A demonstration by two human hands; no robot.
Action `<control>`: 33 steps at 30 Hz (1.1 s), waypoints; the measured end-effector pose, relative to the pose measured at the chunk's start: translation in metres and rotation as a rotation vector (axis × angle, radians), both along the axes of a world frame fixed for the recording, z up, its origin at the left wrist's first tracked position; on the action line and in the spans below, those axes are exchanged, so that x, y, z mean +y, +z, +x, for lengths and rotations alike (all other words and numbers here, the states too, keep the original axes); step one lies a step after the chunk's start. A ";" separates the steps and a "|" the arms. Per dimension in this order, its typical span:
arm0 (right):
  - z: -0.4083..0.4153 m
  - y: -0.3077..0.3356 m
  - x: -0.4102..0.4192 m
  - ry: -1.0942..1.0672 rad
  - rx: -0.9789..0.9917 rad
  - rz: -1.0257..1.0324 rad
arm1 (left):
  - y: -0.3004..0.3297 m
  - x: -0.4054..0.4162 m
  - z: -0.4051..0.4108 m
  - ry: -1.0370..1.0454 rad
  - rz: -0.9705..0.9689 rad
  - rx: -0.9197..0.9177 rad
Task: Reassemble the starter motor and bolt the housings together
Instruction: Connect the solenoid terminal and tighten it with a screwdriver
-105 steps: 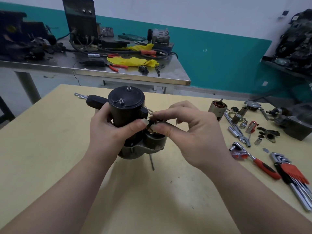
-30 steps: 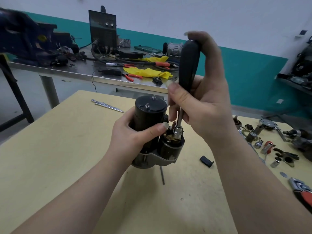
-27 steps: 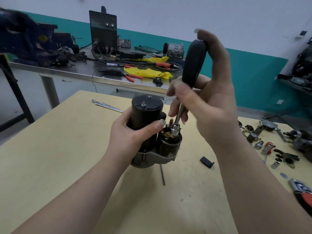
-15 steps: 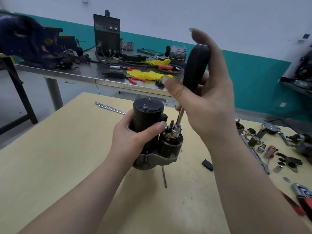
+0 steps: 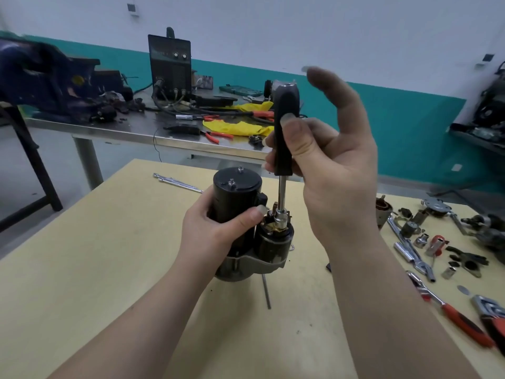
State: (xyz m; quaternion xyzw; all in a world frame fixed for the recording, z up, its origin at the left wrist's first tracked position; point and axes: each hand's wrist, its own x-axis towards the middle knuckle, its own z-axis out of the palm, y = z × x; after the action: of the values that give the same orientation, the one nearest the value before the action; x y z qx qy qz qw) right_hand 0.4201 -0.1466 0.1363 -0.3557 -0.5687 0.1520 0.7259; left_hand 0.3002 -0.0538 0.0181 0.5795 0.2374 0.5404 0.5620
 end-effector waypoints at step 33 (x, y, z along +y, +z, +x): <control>0.023 0.025 0.022 0.964 -0.020 -0.270 | 0.007 0.006 -0.001 -0.290 0.072 0.086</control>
State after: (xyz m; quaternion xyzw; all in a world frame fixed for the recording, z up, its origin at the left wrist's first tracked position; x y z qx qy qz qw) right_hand 0.4426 -0.1245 0.1610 -0.1444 -0.6505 0.5391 0.5152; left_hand 0.2989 -0.0479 0.0254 0.6501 0.1557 0.4366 0.6021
